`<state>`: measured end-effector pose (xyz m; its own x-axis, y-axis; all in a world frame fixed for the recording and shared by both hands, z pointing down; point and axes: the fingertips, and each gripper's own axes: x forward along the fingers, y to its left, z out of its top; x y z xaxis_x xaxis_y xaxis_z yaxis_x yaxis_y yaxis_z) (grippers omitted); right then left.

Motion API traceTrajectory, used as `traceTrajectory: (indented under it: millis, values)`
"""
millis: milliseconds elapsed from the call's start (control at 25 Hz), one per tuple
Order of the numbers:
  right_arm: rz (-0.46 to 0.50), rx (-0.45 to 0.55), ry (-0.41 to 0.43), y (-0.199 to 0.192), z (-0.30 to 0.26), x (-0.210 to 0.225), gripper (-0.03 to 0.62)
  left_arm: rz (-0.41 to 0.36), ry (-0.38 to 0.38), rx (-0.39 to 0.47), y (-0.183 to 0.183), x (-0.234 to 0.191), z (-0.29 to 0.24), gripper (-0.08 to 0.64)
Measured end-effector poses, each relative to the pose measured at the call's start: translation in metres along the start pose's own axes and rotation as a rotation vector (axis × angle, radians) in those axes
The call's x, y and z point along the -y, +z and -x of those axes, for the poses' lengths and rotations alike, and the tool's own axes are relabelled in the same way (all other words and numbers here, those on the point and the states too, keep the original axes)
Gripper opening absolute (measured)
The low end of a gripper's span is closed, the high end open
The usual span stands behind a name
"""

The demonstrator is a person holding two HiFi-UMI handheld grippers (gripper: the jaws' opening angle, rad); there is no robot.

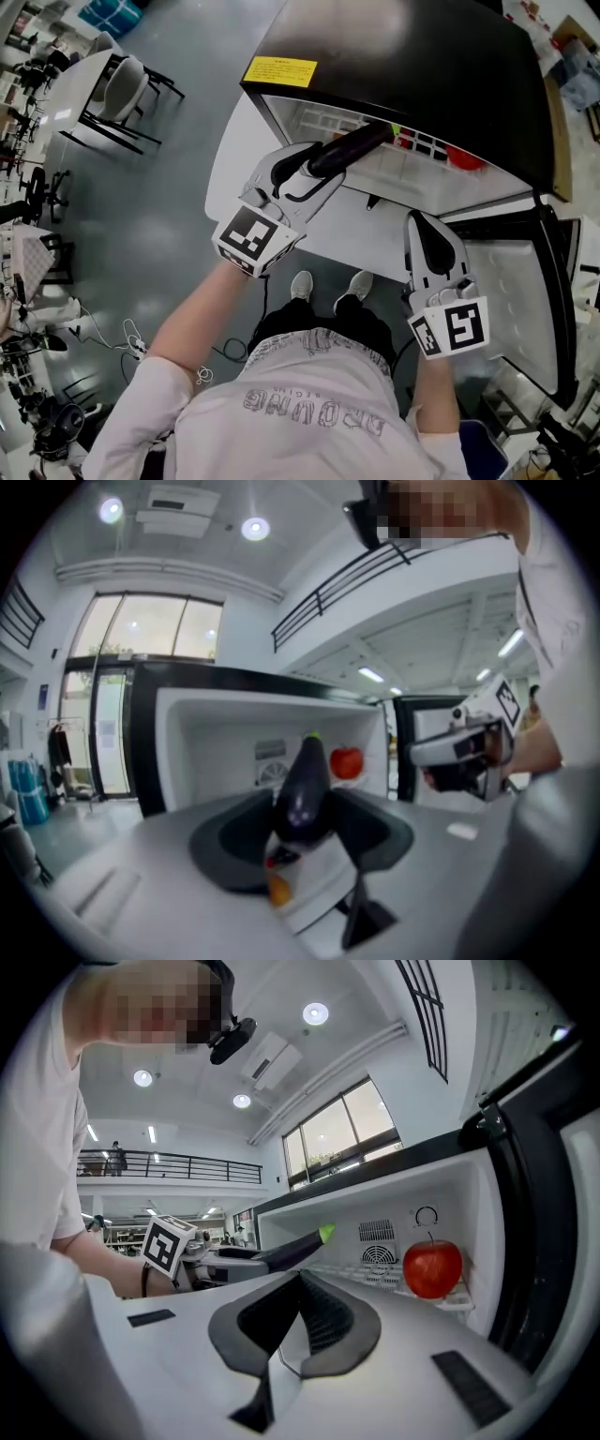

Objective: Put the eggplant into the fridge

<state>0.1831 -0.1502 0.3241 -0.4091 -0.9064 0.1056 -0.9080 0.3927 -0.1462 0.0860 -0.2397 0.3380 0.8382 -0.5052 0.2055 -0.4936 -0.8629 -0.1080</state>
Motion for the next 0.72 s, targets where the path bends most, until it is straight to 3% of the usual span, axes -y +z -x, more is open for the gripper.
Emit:
traceTrajectory:
  millis: [320,720]
  values:
    - [-0.003,-0.005,0.06,-0.007,-0.013,0.011,0.003,-0.038,0.055,-0.013,0.003,-0.009,-0.031,0.204]
    - [0.013,0.001,0.078,-0.009,-0.022,0.024,0.003,-0.084,0.071,-0.011,0.01,-0.016,-0.068,0.204]
